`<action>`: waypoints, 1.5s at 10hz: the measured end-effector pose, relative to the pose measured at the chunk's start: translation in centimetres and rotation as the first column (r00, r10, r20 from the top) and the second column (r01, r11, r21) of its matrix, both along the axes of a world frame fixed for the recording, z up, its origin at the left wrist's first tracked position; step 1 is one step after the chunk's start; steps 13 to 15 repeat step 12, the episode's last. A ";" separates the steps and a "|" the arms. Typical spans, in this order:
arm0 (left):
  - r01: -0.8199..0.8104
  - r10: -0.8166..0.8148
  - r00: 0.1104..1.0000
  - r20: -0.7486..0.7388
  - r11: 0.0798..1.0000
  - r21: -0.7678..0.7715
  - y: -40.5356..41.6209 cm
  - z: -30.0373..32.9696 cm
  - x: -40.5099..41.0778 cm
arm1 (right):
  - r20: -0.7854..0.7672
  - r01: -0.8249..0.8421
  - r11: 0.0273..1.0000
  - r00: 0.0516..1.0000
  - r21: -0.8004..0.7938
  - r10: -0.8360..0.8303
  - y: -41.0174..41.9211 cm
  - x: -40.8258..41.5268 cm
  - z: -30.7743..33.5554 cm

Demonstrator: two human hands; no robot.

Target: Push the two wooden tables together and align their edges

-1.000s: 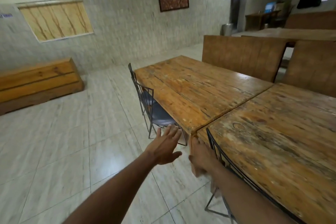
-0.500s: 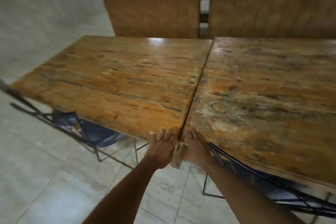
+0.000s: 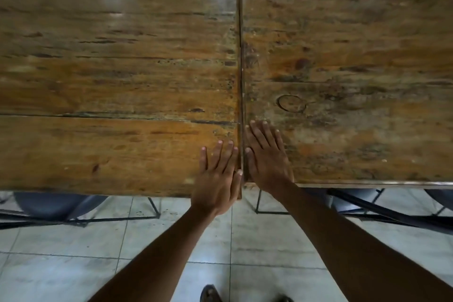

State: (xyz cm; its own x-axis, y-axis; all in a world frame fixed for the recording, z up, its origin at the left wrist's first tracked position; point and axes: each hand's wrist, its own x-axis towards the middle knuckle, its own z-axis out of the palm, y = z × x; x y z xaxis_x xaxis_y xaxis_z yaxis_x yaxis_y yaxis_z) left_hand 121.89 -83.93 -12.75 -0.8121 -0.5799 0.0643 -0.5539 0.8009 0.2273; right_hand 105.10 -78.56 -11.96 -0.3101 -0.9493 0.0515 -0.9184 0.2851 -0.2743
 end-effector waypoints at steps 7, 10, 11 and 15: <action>-0.049 0.047 0.998 0.031 0.997 0.053 -2.2 0.2 -2.6 | -0.029 -0.004 0.994 1.000 0.105 0.007 0.2 0.0 0.4; -0.068 -0.004 0.935 0.355 0.980 0.189 -2.7 5.6 -3.5 | 0.008 -0.067 0.930 0.998 0.362 0.069 -0.6 -0.2 4.0; -0.085 -0.002 0.901 0.435 0.980 0.180 -2.0 9.6 -3.2 | 0.058 -0.081 0.853 0.997 0.515 0.059 -2.3 0.0 6.6; -0.067 0.022 0.894 0.447 0.994 0.085 -1.5 13.1 -1.5 | 0.020 -0.091 0.899 0.996 0.429 0.091 -2.6 1.4 10.1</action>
